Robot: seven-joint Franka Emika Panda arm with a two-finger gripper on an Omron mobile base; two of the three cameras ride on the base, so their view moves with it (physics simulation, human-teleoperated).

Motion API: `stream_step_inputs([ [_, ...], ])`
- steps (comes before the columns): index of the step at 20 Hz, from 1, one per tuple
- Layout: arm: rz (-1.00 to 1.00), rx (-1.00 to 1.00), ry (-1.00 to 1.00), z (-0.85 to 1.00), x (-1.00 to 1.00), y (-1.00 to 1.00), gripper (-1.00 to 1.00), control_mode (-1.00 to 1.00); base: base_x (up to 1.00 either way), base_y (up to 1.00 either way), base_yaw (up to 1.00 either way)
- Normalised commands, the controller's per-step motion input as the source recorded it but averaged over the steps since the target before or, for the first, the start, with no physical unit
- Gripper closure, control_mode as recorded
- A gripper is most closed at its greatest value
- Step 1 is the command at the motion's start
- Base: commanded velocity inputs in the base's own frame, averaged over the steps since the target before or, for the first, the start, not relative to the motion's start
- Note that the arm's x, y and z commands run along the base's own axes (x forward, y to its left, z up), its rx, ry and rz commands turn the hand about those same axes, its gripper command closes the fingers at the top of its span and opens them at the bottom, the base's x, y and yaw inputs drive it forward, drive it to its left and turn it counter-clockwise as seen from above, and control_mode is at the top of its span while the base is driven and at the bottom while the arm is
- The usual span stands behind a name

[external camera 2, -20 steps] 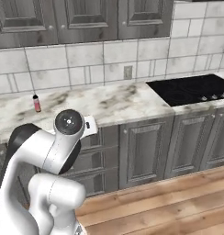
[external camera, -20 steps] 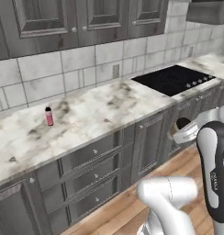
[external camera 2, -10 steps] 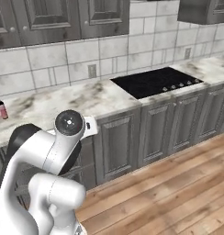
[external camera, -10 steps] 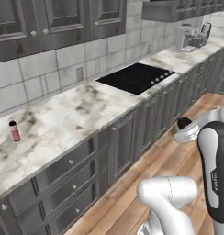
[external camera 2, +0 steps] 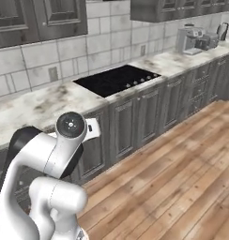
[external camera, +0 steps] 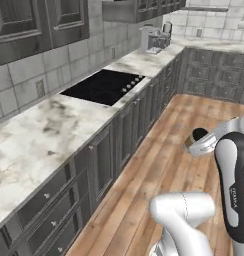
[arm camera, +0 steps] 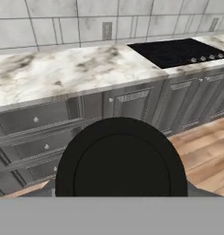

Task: Move the drinks to the dining counter.

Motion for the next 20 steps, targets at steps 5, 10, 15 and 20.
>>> stream_step_inputs([
  [5,0.0,0.0,0.0,0.0,0.0,0.0,1.0,1.0,0.0,-0.34,-0.48],
  [10,0.0,0.0,0.0,0.0,0.0,0.0,1.0,1.0,0.0,-0.32,-0.45],
  [15,0.0,0.0,0.0,0.0,0.0,0.0,1.0,1.0,0.0,-0.32,-0.43],
  [20,0.0,0.0,0.0,0.0,0.0,0.0,1.0,1.0,0.0,-0.31,-0.44],
])
